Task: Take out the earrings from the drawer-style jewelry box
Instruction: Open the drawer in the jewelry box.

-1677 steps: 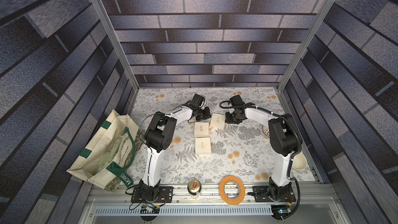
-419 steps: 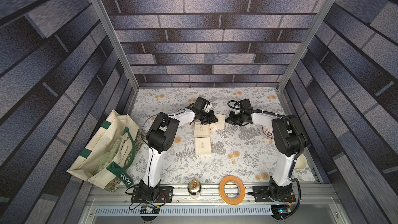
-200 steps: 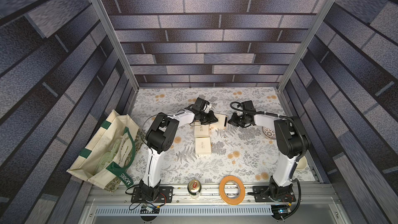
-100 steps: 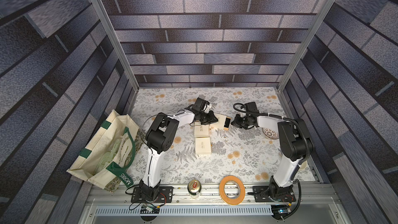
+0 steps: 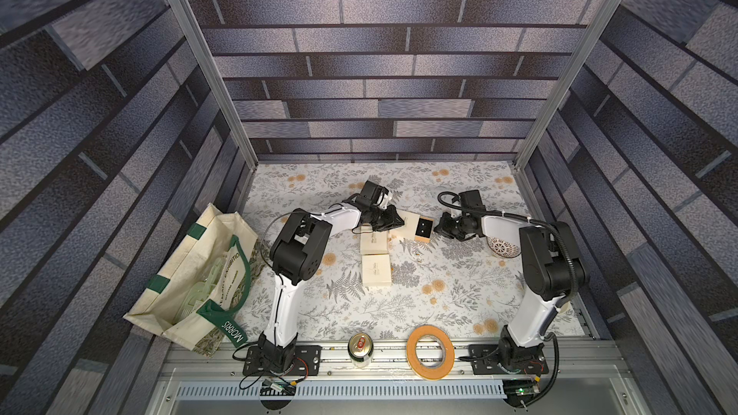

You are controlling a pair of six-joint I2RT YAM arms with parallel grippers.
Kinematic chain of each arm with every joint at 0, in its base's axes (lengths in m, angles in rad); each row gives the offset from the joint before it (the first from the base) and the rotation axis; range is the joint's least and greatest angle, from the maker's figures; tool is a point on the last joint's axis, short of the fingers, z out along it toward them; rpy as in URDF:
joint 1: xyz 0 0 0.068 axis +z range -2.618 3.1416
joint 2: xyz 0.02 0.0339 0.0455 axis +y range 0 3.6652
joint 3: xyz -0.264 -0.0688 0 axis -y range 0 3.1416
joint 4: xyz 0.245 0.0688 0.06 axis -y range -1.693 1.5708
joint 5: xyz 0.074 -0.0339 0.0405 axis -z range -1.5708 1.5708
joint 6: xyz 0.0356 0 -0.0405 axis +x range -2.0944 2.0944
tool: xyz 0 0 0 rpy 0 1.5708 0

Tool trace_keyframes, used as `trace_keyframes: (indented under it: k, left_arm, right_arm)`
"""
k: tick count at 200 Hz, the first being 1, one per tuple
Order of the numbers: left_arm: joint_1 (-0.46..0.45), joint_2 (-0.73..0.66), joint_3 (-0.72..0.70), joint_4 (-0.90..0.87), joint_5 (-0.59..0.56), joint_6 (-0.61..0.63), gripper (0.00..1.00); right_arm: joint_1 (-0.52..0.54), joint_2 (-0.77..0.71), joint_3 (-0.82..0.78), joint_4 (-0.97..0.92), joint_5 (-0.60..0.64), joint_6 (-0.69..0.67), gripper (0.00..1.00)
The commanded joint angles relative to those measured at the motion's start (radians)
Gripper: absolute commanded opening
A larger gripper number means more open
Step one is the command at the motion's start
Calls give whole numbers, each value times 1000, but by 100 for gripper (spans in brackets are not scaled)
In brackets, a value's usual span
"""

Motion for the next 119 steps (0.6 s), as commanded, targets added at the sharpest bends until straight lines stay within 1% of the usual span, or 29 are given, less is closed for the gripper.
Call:
trace_keyframes:
  k: [1, 37, 53, 58, 65, 87, 119]
  left_arm:
    - [23, 19, -47, -117, -94, -9, 16]
    - [21, 19, -45, -117, -89, -7, 16]
    - [21, 20, -44, -117, -87, -7, 16]
    - [21, 20, -42, -117, -87, -7, 16]
    - [21, 21, -41, -117, -86, -6, 16]
    - [18, 23, -38, -118, -82, -7, 16]
    - [15, 20, -31, -121, -82, -7, 16]
  right_arm:
    - [-20, -36, -14, -35, 36, -18, 0]
    - [-21, -30, 20, -64, 25, -43, 0]
    - [-20, -30, 40, -89, 25, -61, 5]
    - [-21, -29, 40, -98, 25, -65, 7]
    - [-20, -29, 81, -109, 27, -71, 11]
    - [-20, -31, 113, -141, 39, -88, 19]
    - [-14, -48, 167, -203, 79, -112, 23]
